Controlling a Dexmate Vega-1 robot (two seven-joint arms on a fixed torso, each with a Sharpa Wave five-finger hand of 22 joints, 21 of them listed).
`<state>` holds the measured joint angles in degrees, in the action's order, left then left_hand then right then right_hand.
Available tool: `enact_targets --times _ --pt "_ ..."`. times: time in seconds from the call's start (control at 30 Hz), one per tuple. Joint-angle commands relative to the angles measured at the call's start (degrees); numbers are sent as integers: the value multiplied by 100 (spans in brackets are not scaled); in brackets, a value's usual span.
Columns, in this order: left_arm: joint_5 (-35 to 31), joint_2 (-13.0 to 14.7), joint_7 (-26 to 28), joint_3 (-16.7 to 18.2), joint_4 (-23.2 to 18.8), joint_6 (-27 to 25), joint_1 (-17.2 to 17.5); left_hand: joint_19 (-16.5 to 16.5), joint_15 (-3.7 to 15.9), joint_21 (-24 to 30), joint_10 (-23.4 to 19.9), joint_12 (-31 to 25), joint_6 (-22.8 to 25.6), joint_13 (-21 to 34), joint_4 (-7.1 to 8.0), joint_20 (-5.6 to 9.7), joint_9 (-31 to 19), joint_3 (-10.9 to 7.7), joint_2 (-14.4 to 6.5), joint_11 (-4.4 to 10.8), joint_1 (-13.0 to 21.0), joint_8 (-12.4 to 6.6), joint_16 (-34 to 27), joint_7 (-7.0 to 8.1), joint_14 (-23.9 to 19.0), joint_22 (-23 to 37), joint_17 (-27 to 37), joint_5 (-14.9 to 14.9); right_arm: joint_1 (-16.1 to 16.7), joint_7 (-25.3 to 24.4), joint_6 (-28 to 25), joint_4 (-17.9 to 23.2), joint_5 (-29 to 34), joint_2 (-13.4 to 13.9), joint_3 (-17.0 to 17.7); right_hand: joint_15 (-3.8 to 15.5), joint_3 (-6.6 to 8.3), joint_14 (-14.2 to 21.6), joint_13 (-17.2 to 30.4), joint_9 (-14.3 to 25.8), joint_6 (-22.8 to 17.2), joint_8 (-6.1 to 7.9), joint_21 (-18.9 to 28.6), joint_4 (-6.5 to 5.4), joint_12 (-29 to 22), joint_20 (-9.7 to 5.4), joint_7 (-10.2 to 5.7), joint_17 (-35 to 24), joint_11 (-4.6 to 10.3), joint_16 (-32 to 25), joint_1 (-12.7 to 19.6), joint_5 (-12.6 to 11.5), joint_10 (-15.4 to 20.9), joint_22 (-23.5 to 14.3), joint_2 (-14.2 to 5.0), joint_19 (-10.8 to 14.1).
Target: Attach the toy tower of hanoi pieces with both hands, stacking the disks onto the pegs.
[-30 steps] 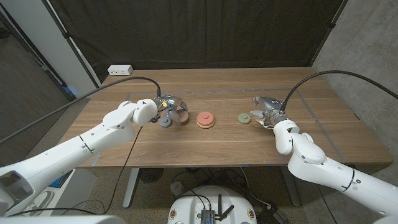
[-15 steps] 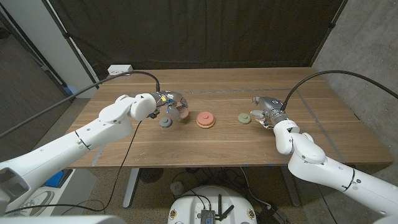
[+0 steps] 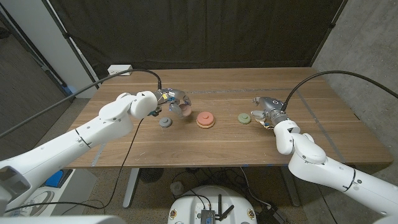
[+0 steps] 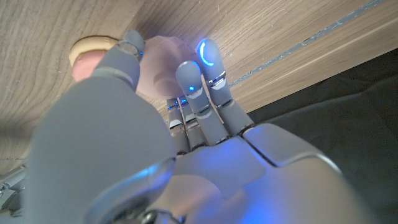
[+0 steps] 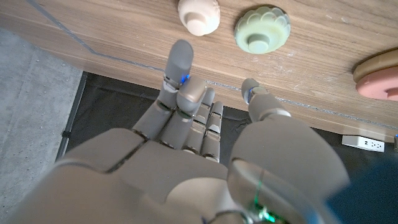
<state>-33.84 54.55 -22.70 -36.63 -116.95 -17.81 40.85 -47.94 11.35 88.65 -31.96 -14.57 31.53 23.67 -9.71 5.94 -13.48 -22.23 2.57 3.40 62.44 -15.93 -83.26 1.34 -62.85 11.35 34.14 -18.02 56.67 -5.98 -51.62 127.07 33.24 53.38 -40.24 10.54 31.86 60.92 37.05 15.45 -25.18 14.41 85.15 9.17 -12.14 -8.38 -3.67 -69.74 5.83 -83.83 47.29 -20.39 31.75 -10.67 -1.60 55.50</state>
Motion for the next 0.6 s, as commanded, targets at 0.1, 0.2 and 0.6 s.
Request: enact_targets --times 0.1,0.2,0.6 --pt "127 -139 75 -38 128 362 -125 -50 119 19 -742 -8 83 691 18 631 -14 -5 -45 635 61 -38 21 17 -65 6 25 -46 105 -172 -73 79 -118 -9 85 192 52 -8 20 2 -63 -15 9 -1 -43 -413 25 -23 8 -9 -56 -58 66 -17 4 42" --pt "134 -186 73 -70 165 432 -160 -51 120 19 -751 -3 92 696 15 632 -15 -2 -40 644 69 -37 24 24 -69 6 30 -49 134 -216 -76 99 -163 -6 116 191 53 6 27 2 -66 -16 11 0 -42 -413 22 -33 45 -21 -61 -61 63 -18 2 49" --pt "174 -417 73 -210 417 751 -365 -50 120 21 -773 36 110 713 24 628 -22 25 -27 635 79 -22 58 28 -79 9 48 -61 129 -280 -187 142 -208 21 106 190 59 17 45 1 -90 -11 12 1 -49 -413 16 -28 61 -30 -75 -70 88 -15 -3 65"
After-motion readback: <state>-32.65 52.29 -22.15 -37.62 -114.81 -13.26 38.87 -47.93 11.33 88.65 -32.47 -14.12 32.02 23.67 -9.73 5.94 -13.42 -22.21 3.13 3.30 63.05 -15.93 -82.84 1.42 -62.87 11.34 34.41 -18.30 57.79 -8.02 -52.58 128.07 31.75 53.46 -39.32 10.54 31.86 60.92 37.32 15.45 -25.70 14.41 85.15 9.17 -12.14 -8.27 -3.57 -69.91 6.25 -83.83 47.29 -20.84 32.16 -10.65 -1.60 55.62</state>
